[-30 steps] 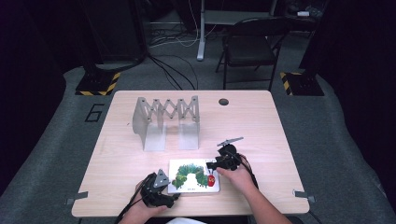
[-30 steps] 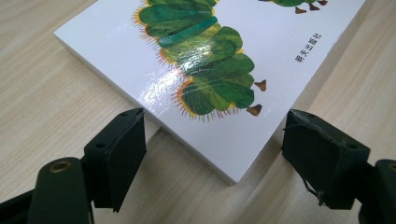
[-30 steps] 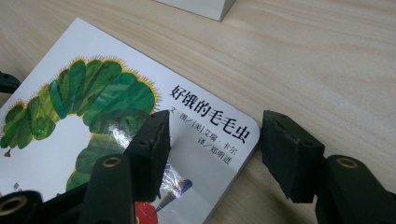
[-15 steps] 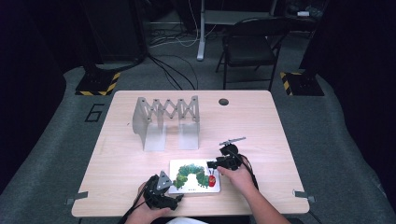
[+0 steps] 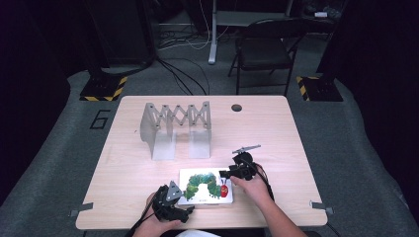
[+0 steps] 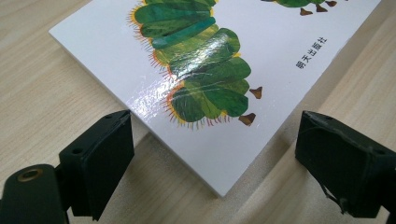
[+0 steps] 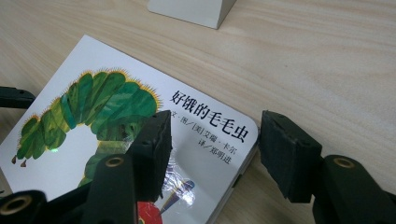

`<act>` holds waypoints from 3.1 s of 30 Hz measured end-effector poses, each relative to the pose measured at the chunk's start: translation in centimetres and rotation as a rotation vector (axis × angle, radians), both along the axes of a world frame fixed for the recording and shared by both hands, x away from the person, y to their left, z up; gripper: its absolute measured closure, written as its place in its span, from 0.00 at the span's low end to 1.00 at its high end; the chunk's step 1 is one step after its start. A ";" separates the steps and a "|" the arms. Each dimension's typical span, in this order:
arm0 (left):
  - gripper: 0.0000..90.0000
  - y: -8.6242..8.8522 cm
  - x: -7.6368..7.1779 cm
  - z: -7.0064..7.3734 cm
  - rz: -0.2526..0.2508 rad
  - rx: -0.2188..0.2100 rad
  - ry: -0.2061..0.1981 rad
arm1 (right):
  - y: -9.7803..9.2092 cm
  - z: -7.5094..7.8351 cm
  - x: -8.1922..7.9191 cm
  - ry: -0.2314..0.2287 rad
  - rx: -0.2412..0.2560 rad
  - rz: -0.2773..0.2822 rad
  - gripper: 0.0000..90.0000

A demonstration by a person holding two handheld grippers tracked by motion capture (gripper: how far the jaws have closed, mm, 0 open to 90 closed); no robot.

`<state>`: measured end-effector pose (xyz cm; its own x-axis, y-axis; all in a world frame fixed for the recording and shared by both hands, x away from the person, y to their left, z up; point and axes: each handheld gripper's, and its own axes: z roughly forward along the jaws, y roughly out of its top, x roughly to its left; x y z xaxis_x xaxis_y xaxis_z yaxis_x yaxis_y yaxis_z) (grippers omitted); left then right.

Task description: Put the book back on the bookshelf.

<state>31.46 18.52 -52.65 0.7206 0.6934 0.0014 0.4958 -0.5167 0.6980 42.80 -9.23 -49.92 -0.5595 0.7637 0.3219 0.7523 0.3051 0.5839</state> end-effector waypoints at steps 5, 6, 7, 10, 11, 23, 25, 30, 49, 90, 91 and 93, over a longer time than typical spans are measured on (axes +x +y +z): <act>0.11 -0.1 0.0 0.0 0.000 0.005 -0.002 | 0.0 0.3 -0.1 -0.005 -0.005 0.003 0.49; 0.11 -0.1 0.0 0.0 0.000 0.005 -0.002 | 0.0 0.3 -0.1 -0.005 -0.005 0.003 0.49; 0.10 -0.1 0.0 0.1 0.000 0.009 0.009 | 0.0 0.4 -0.2 -0.019 -0.007 0.008 0.49; 0.10 0.0 0.0 0.1 -0.003 0.015 0.008 | 0.1 0.5 -0.2 -0.032 -0.015 0.018 0.49; 0.10 -0.1 0.0 0.0 0.002 0.012 0.008 | 0.1 0.5 -0.2 -0.032 -0.015 0.018 0.49; 0.02 -0.4 0.2 -0.2 0.047 0.019 0.003 | 0.1 1.4 -0.8 -0.057 0.013 0.028 0.49; 0.01 -0.5 0.1 -0.2 0.053 0.017 0.001 | 0.2 1.5 -0.9 -0.057 0.024 0.023 0.49; 0.00 -0.5 0.2 -0.2 0.068 0.027 0.005 | 0.1 2.0 -1.1 -0.070 0.046 0.025 0.49; 0.01 -0.6 0.3 0.3 0.092 0.078 -0.022 | 0.3 2.4 -1.4 -0.054 0.096 0.034 0.51; 0.19 -1.9 -1.4 0.4 0.038 0.134 -0.199 | 0.2 1.3 1.1 0.032 0.131 -0.015 0.38; 0.19 -1.9 -1.4 0.4 0.035 0.139 -0.202 | 0.2 1.2 1.2 0.040 0.131 -0.013 0.38; 0.19 -1.9 -1.5 0.3 0.041 0.129 -0.203 | 0.7 0.8 1.5 0.065 0.132 0.002 0.38</act>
<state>30.00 16.66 -52.34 0.6679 0.7066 0.2337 0.3744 -0.5904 0.7150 44.29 -8.56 -49.08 -0.5357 0.7114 0.4549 0.7894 0.2305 0.5690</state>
